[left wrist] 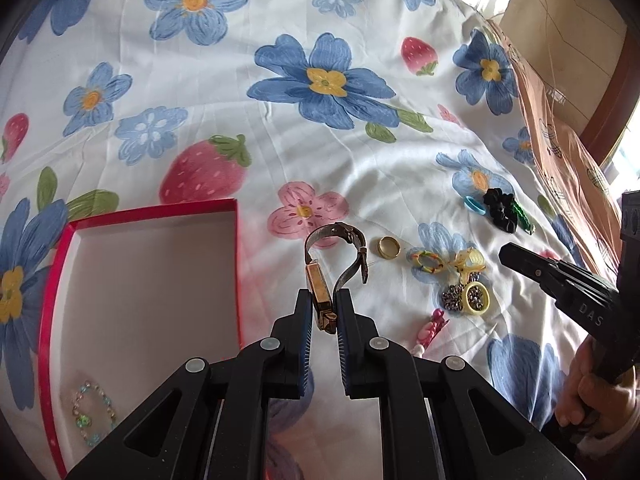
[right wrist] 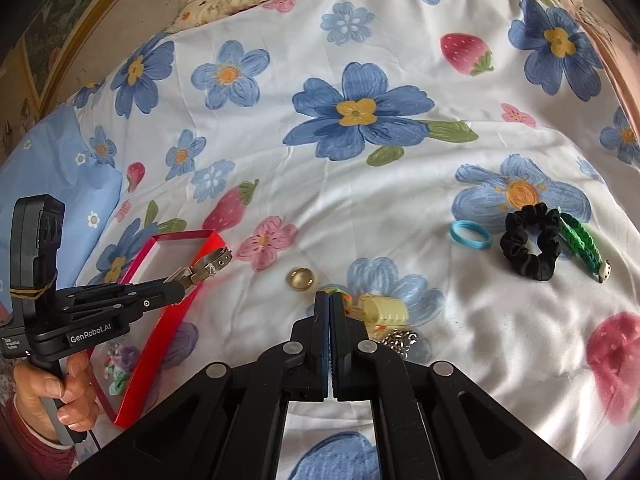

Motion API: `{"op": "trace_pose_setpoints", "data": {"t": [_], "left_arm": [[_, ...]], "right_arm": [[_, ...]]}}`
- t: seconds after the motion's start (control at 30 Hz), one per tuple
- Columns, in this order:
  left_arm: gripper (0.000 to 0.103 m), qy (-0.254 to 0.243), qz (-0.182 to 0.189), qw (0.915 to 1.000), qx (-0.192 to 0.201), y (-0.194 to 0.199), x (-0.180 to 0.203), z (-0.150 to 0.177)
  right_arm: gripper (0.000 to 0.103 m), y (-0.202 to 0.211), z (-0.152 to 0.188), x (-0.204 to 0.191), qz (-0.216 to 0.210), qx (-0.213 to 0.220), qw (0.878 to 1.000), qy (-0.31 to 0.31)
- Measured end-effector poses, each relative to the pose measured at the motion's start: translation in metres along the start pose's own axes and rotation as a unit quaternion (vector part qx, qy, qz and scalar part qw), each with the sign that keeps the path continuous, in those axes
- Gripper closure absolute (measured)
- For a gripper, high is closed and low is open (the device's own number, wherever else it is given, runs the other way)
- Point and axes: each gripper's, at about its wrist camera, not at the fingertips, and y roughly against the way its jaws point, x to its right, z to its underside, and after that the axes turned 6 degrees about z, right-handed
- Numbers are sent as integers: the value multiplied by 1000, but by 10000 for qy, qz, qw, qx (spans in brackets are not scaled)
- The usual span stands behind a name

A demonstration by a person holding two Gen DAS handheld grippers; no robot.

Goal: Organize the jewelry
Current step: 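Carry the gold watch and yellow claw clip over the red box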

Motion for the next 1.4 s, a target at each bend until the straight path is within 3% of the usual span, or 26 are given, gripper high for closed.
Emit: {"op": "trace_pose_setpoints", "data": {"t": [0.07,0.13,0.17,0.2,0.33,0.47,0.53,0.8,1.4], "left_arm": [[93,7,-30,10000,32,9,0,5],[93,4,-18,10000,41,14,-1,7],[93,11,-11,10000,46,16,-1,9],[93,21,-4,10000,47,18,-1,10],[93,46,7,10000,12,18,-2,12],[93,49,-6,10000,1,19,-5,12],[93,76,-14,10000,19,21,-7,12],[93,199,-54,9997,131,35,-19,21],[93,782,-517,9950,359,92,-86,56]], "right_arm": [[98,-3,1,0,155,-37,9999,54],[72,-8,4,2,261,-137,9996,23],[48,-10,5,4,229,-112,9997,5],[41,-13,7,6,315,-70,9995,24],[45,-32,8,13,430,-251,9988,34],[81,-45,9,20,568,-405,9976,-39],[87,-41,9,21,577,-339,9977,-51],[90,-20,7,-2,219,-134,9997,-3],[91,-23,-2,-141,-1042,-149,9915,765]]}}
